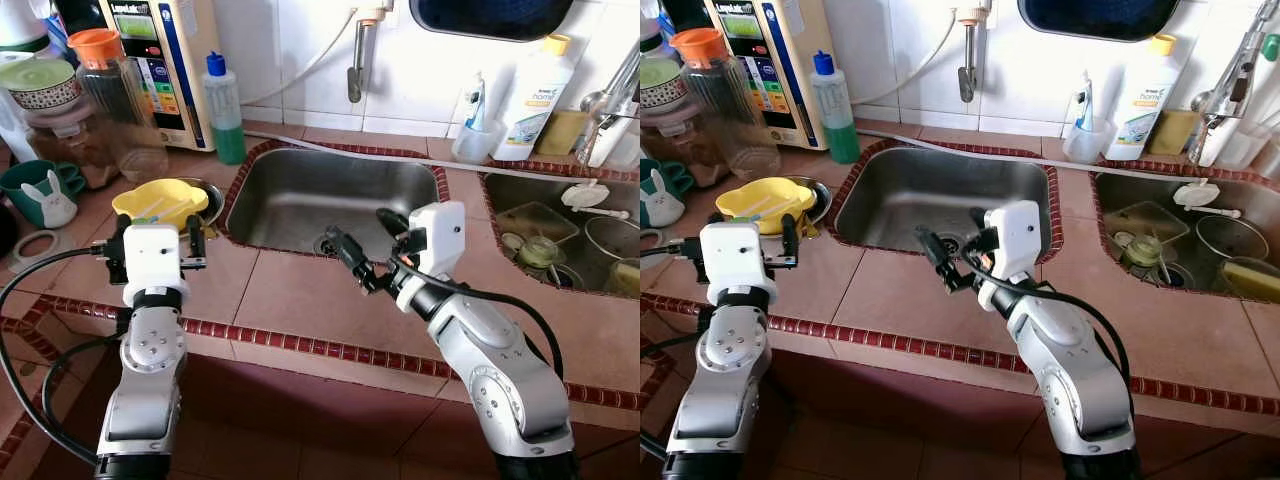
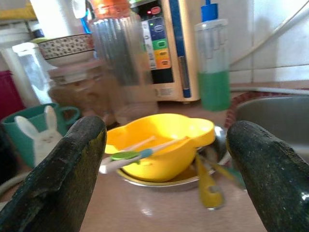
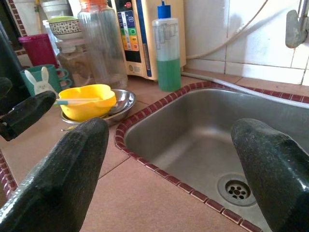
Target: Kitchen organization
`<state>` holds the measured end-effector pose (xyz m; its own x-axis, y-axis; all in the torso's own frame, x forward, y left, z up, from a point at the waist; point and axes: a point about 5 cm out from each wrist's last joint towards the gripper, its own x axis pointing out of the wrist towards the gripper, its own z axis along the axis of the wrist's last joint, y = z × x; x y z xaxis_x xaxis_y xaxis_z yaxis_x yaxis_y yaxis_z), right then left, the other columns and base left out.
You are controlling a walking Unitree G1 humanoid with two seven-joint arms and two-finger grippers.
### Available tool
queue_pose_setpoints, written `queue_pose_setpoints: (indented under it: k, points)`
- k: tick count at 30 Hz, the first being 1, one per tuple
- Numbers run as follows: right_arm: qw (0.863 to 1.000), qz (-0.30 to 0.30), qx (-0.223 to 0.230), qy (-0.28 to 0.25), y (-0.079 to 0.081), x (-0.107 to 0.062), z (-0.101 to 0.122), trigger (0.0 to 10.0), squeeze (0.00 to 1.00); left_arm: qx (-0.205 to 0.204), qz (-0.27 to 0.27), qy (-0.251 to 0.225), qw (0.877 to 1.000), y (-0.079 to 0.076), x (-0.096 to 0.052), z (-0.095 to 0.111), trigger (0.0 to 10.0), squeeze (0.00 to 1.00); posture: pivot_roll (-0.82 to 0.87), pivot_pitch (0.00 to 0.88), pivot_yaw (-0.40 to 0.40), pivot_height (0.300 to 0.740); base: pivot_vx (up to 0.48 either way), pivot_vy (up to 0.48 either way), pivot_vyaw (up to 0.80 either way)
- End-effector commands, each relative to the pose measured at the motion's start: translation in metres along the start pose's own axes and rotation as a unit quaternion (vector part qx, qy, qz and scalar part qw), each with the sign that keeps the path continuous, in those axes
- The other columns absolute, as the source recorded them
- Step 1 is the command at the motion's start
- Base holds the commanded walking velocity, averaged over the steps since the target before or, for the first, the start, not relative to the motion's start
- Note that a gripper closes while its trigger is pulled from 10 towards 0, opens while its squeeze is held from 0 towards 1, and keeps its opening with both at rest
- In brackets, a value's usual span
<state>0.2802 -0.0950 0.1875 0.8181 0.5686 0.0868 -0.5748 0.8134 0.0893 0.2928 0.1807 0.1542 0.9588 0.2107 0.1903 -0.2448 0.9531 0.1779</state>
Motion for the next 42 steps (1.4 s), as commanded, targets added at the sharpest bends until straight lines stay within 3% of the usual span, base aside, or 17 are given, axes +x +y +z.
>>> queue_pose_setpoints:
  k: [1,4,8,14,16,20,25,34,40,41,42]
  points:
    - [1.000,-0.011,-0.020,-0.013,-0.001,0.000,0.007,10.0,0.00,-0.003,-0.023,-0.016,1.000,-0.009,0.000,0.007,10.0,0.00,-0.02,0.061,0.012,0.740,0.000,0.000,0.00]
    - [0.998,-0.039,-0.036,-0.020,-0.010,-0.001,0.010,10.0,0.00,-0.016,-0.046,-0.015,0.999,-0.020,-0.005,0.008,10.0,0.00,-0.02,0.062,0.013,0.740,0.000,0.000,0.00]
    - [0.998,-0.041,-0.037,-0.022,-0.011,-0.001,0.010,10.0,0.00,-0.016,-0.036,-0.010,0.999,-0.020,-0.008,0.006,10.0,0.00,-0.02,0.062,0.014,0.740,0.000,0.000,0.00]
    - [1.000,-0.011,-0.022,-0.018,-0.003,-0.002,0.008,10.0,0.00,0.021,0.046,-0.003,0.999,0.006,0.000,0.002,10.0,0.00,-0.02,0.063,0.014,0.740,0.000,0.000,0.00]
    - [0.997,0.080,0.009,-0.002,0.019,-0.004,0.005,10.0,0.00,0.024,0.082,0.010,0.996,0.023,0.006,-0.002,10.0,0.00,-0.02,0.063,0.010,0.740,0.000,0.000,0.00]
    - [0.992,0.128,-0.002,0.006,0.032,-0.007,0.004,10.0,0.00,0.019,0.098,0.027,0.995,0.034,0.013,-0.007,10.0,0.00,-0.02,0.064,0.010,0.740,0.000,0.000,0.00]
    - [0.990,0.142,0.002,0.010,0.036,-0.009,0.003,10.0,0.00,-0.009,0.090,0.048,0.995,0.037,0.025,-0.012,10.0,0.00,-0.02,0.068,0.009,0.740,0.000,0.000,0.00]
    - [0.989,0.149,-0.009,0.021,0.038,-0.013,0.001,10.0,0.00,-0.020,0.092,0.062,0.994,0.042,0.049,-0.016,10.0,0.00,-0.04,0.072,0.014,0.740,0.000,0.000,0.00]
    - [0.988,0.151,-0.013,0.025,0.039,-0.015,0.000,10.0,0.00,-0.043,0.095,0.079,0.991,0.047,0.052,-0.023,10.0,0.00,-0.04,0.075,0.016,0.740,0.000,0.000,0.00]
    - [0.987,0.157,-0.009,0.027,0.040,-0.015,0.000,10.0,0.00,-0.054,0.097,0.086,0.990,0.048,0.052,-0.026,9.0,0.00,-0.04,0.075,0.016,0.740,0.000,0.000,0.00]
    - [0.986,0.165,-0.007,0.028,0.042,-0.016,0.000,10.0,0.00,-0.060,0.098,0.087,0.990,0.048,0.052,-0.027,4.8,0.00,-0.04,0.075,0.016,0.740,0.000,0.000,0.00]
